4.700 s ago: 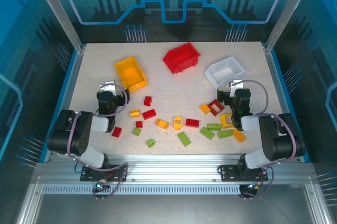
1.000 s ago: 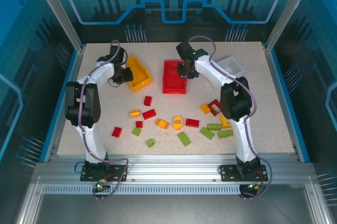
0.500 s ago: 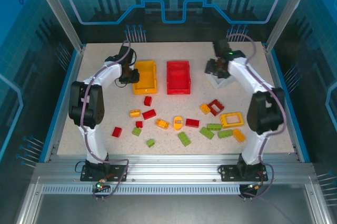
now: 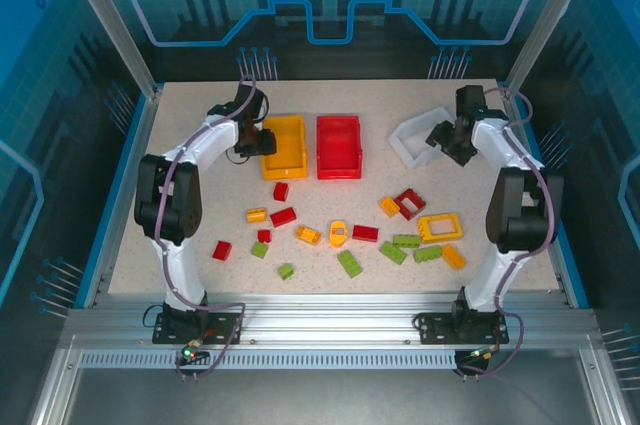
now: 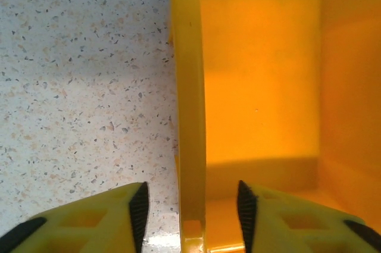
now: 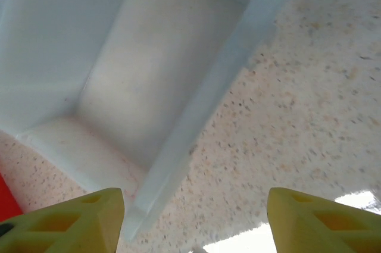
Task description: Sort the legos into containers by color
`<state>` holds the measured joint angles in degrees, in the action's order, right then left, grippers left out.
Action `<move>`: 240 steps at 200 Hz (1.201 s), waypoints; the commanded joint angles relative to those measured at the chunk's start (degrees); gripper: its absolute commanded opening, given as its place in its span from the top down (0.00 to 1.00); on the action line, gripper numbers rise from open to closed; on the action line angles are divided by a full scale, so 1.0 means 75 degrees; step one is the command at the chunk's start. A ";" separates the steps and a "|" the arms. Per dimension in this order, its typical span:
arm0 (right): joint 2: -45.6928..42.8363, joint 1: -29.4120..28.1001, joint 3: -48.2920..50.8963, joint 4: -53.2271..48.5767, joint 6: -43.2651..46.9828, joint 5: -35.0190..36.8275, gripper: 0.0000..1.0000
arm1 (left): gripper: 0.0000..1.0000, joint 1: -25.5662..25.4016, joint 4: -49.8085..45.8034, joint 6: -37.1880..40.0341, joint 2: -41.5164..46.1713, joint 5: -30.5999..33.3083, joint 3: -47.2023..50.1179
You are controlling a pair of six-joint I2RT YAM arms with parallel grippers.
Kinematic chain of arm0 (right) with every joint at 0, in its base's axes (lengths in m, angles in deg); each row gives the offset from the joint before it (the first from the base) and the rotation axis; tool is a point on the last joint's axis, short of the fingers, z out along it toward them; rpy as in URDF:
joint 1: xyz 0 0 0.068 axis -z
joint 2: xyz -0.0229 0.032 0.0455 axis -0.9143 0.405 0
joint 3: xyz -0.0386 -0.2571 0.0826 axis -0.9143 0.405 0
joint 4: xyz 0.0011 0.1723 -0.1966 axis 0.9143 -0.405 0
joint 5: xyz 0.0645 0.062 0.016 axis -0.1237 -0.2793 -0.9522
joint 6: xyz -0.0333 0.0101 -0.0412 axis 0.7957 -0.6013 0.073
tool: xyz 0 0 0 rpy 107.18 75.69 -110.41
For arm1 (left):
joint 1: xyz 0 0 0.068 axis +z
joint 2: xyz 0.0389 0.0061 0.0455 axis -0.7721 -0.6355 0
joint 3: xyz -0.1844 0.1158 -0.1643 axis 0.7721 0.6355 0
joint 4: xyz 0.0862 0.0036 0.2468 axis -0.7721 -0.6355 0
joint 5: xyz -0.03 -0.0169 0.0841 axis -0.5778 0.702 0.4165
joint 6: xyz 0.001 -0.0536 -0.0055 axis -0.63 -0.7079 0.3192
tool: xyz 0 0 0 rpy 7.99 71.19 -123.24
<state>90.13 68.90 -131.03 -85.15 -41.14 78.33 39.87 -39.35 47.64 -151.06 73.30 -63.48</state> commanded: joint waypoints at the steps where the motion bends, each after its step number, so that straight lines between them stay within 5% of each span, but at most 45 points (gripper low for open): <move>1: 0.0515 0.0015 -0.0561 -0.0061 -0.0073 -0.0224 0.38 | 0.48 -0.0012 -0.0178 -0.0218 0.0766 0.0093 0.0000; 49: 0.0938 -0.0413 -0.1348 -0.0757 0.1071 0.0711 0.79 | 0.45 -0.0044 0.0081 -0.0802 0.2559 -0.0260 0.0808; 113: 0.0832 -0.1374 -0.1375 -0.0969 0.2448 0.1087 0.89 | 0.44 -0.0694 0.0463 -0.1662 0.5093 -0.1025 0.2669; 173: 0.1137 -0.1667 -0.1593 -0.0914 0.2623 0.0989 0.88 | 0.44 -0.1721 0.0956 -0.2614 0.6307 -0.1266 0.4005; 220: 0.0130 -0.1630 -0.1218 -0.0970 0.2393 0.1615 0.45 | 0.42 -0.2792 0.1426 -0.2895 0.6407 -0.1048 0.4258; 240: -0.1144 -0.1364 -0.0362 -0.0746 0.1871 0.1740 0.40 | 0.41 -0.3547 0.1883 -0.3024 0.6408 -0.0799 0.4390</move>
<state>94.03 56.68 -138.94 -90.66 -23.24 88.69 18.84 -30.56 27.16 -104.24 65.70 -32.05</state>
